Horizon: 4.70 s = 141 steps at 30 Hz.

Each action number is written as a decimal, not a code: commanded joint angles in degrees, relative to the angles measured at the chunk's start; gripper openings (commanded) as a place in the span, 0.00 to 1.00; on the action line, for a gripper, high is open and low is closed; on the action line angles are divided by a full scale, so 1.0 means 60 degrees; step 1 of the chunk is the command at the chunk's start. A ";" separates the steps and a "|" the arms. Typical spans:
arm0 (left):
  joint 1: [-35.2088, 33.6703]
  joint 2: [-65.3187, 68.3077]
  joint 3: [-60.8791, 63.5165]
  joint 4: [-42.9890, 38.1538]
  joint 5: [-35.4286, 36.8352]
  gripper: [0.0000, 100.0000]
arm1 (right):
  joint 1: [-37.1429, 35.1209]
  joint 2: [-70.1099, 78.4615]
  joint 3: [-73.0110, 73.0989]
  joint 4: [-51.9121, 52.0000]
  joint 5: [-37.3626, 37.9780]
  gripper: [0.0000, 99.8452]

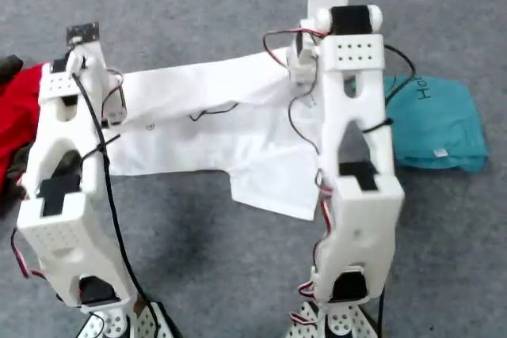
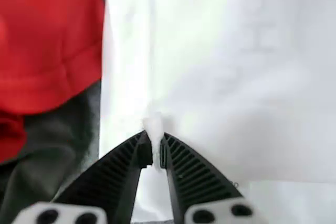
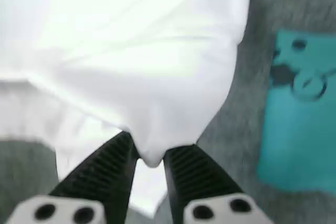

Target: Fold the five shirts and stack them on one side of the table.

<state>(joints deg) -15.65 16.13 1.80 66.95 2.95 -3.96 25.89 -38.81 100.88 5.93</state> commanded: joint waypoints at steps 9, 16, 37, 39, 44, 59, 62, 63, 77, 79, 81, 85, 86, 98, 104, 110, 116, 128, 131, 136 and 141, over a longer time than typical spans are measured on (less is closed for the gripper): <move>-0.0168 -0.3722 0.4593 -0.2403 -0.0454 0.03 | 0.0059 -0.4799 0.6513 0.0059 0.1802 0.01; -0.0359 -0.3355 0.4799 -0.2462 -0.0484 0.03 | 0.0000 -0.6264 0.9033 0.0000 0.2242 0.01; -0.1165 -0.2491 0.3289 -0.0835 -0.1993 0.14 | -0.0410 -0.6586 1.0425 -0.0806 0.2359 0.34; -0.1355 -0.2505 0.2601 -0.0015 -0.2125 0.14 | -0.0410 -0.6557 0.9912 -0.0630 0.2359 0.36; -0.1766 -0.2505 0.0755 0.1758 -0.2989 0.14 | -0.0322 -0.6527 0.8476 -0.0630 0.2286 0.29; 0.0828 0.0469 -0.2234 -0.0821 0.1978 0.03 | -0.0293 0.1429 0.0125 -0.1846 0.0484 0.02; 0.0418 0.1656 -0.2615 -0.1289 0.2960 0.03 | -0.0161 0.3436 -0.2044 -0.1714 0.0469 0.02; 0.0256 0.1949 -0.2674 -0.1289 0.3165 0.03 | -0.0059 0.4051 -0.2733 -0.1597 0.0498 0.02; -0.0623 0.2491 -0.2791 -0.0952 0.1524 0.03 | 0.0967 0.8711 -0.9458 -0.0425 0.1172 0.02; -0.0784 0.2476 -0.2923 -0.0513 0.1333 0.03 | 0.0938 0.8593 -0.9385 -0.0352 0.1407 0.02; -0.0945 0.2476 -0.3143 -0.0015 0.1099 0.03 | 0.0938 0.8476 -0.9385 -0.0352 0.1465 0.02; -0.1209 0.2286 -0.4125 0.1245 0.0791 0.03 | 0.0923 0.8095 -0.9385 0.0029 0.1465 0.02; -0.1194 0.2095 -0.4432 0.1656 0.0791 0.03 | 0.0894 0.7934 -0.9385 0.0073 0.1465 0.02; 0.0037 0.0894 -0.1766 0.2344 0.1421 0.03 | 0.0615 0.8183 -0.9341 -0.0234 0.1480 0.01; -0.0593 0.0864 0.0139 0.0352 0.1509 0.03 | 0.1172 0.8784 -0.9370 -0.1172 0.1480 0.01; -0.1634 0.0850 0.0125 0.0132 0.0733 0.03 | 0.1216 0.8886 -0.9399 -0.1201 0.1612 0.01; -0.1136 0.0571 -0.0271 0.0821 0.0176 0.03 | 0.1187 0.8725 -0.9546 -0.1055 0.2154 0.01; 0.0886 -0.2505 -0.1106 0.0703 0.0982 0.03 | 0.1187 0.6571 -0.9179 0.0073 0.3399 0.02; 0.0799 -0.2711 -0.1033 0.1055 0.0982 0.03 | 0.1275 0.5736 -0.8872 0.0088 0.3458 0.02; 0.0784 -0.5070 0.0388 0.1407 0.0366 0.03 | 0.0894 0.2982 -0.6220 0.0103 0.4850 0.02; 0.0725 -0.9114 0.4168 -0.0234 -0.0674 0.03 | 0.0029 -0.0901 -0.1092 0.0059 0.6476 0.02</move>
<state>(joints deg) -10.90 -23.25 15.08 70.99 2.59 -0.53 36.88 -62.81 100.88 39.60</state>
